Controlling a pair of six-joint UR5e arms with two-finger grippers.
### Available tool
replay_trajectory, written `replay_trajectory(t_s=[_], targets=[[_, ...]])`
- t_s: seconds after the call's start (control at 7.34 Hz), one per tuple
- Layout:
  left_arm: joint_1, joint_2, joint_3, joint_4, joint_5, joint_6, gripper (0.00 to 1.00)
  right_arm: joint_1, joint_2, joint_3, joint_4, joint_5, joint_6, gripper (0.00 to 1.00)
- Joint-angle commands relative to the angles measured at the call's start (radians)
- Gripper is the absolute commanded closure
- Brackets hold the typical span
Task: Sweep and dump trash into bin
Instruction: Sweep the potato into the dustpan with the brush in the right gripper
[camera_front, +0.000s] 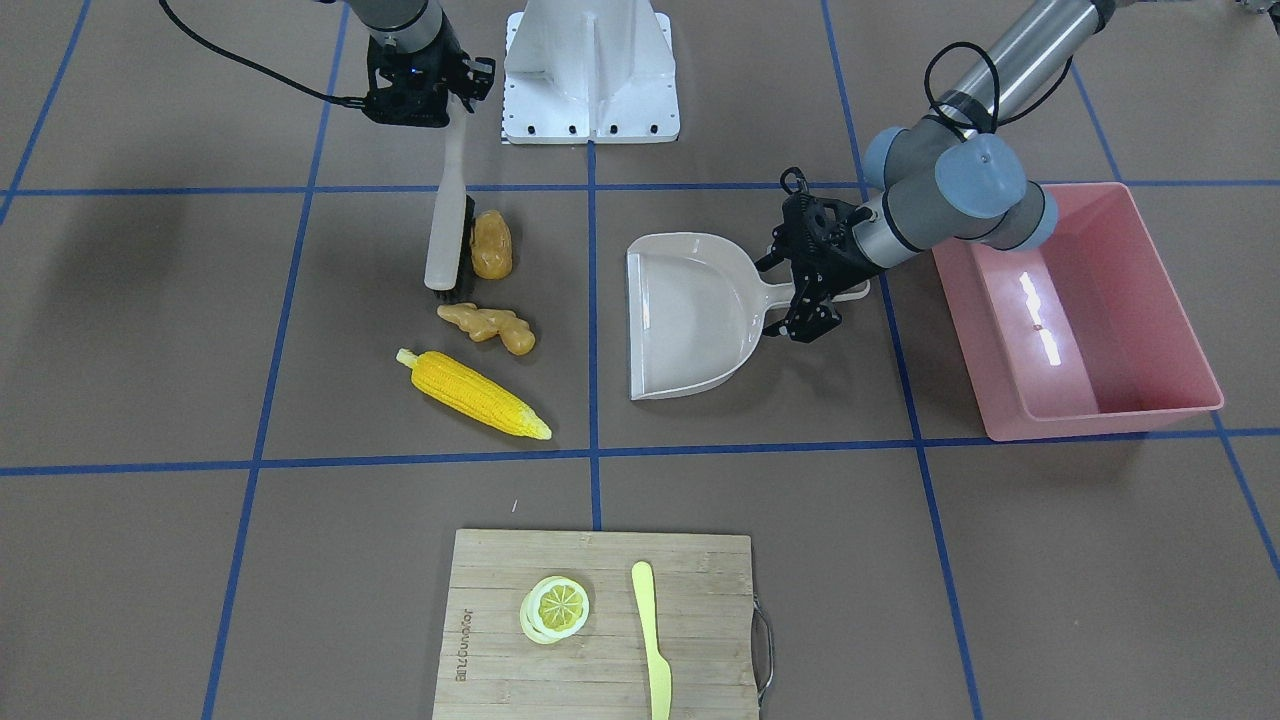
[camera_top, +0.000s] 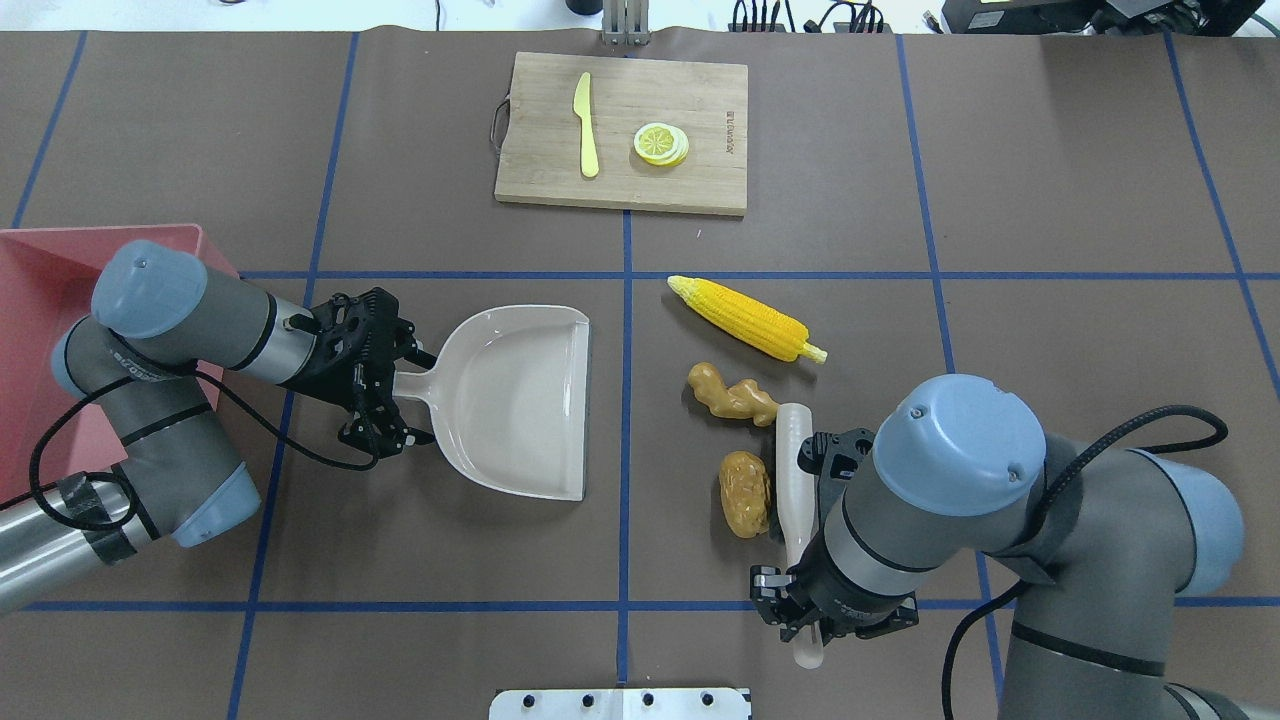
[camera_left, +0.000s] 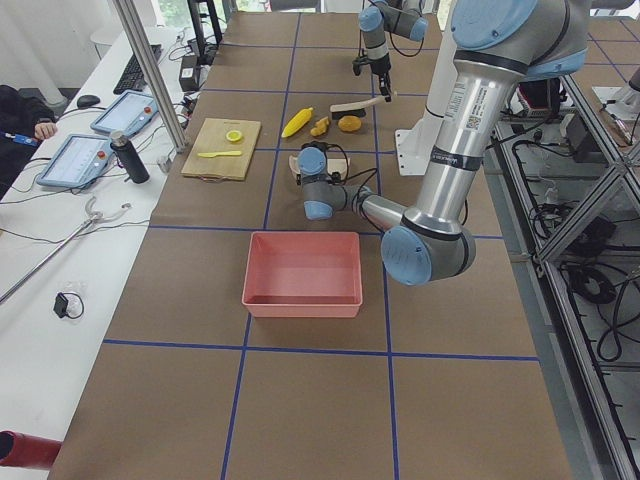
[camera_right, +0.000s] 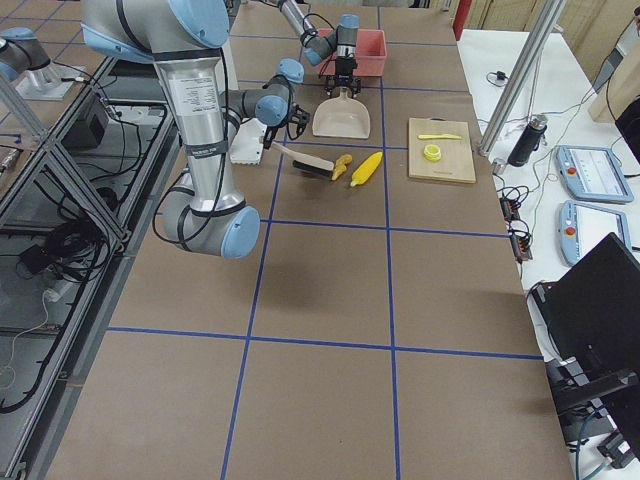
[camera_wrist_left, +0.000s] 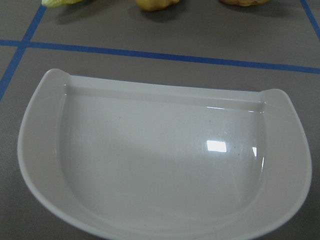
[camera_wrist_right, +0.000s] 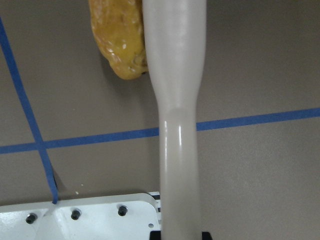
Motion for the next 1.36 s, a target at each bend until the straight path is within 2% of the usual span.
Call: replay_trajectory(t_s=[0.0,0.27,0.54,0.82,1.09,1.23], targets=[[0.001,0.000,0.004,-0.001,0.000,0.000,0.02,0.055,0.080,-0.071,0.000,0.045,0.006,1.00],[0.001,0.000,0.004,-0.001,-0.002,0.000,0.02,0.069,0.135,-0.129,0.003,0.047,0.018,1.00],[0.001,-0.007,0.007,-0.001,-0.002,0.000,0.02,0.086,0.158,-0.142,0.008,0.054,0.038,1.00],[0.001,-0.007,0.007,-0.001,-0.002,0.000,0.02,0.095,0.248,-0.232,0.014,0.056,0.086,1.00],[0.001,-0.007,0.007,-0.001,0.000,0.000,0.02,0.121,0.301,-0.277,0.014,0.080,0.104,1.00],[0.001,-0.008,0.007,-0.001,0.000,0.000,0.02,0.177,0.288,-0.268,0.004,0.191,0.095,1.00]])
